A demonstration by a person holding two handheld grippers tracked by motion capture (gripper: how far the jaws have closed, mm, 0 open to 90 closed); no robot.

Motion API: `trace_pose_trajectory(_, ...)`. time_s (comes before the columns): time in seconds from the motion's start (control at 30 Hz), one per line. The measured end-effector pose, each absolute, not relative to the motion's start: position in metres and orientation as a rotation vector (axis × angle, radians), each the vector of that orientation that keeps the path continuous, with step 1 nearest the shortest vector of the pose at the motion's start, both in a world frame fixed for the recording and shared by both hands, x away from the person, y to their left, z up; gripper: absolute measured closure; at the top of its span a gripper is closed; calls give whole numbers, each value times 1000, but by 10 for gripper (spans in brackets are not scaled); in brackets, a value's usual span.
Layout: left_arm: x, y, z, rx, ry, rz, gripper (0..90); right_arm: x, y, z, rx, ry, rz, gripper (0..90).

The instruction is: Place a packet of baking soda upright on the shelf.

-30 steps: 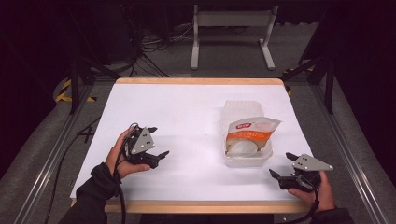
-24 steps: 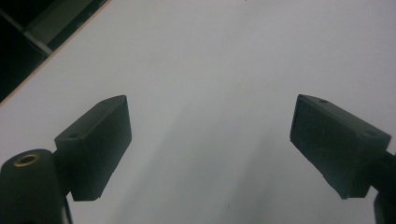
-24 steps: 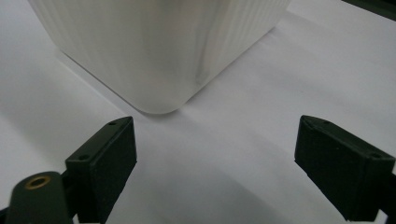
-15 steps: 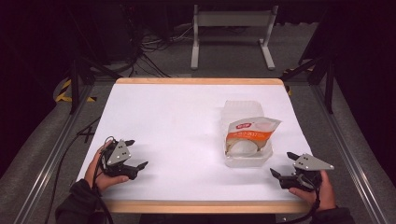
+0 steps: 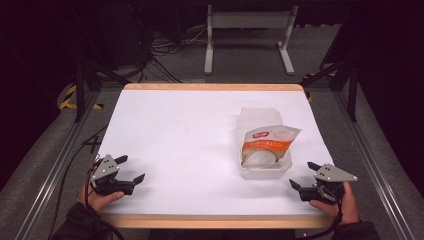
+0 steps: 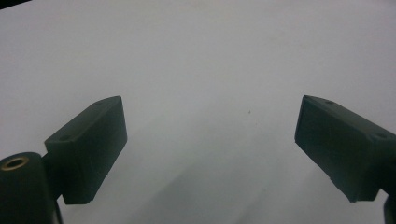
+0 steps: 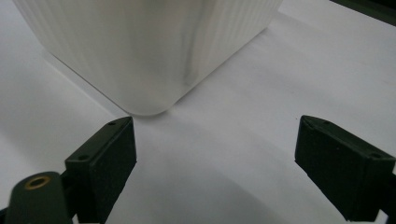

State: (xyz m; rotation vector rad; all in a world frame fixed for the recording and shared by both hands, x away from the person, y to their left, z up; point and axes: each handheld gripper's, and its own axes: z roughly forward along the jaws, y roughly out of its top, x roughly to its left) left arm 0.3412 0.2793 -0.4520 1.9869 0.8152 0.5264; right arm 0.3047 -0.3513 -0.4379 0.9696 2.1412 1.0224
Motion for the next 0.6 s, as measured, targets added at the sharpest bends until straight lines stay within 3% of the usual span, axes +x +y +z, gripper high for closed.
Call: trace_pose_trajectory(0.6,333,296,-453,1891,893,508,94,309,-349,-435,953,2127,1027,134)
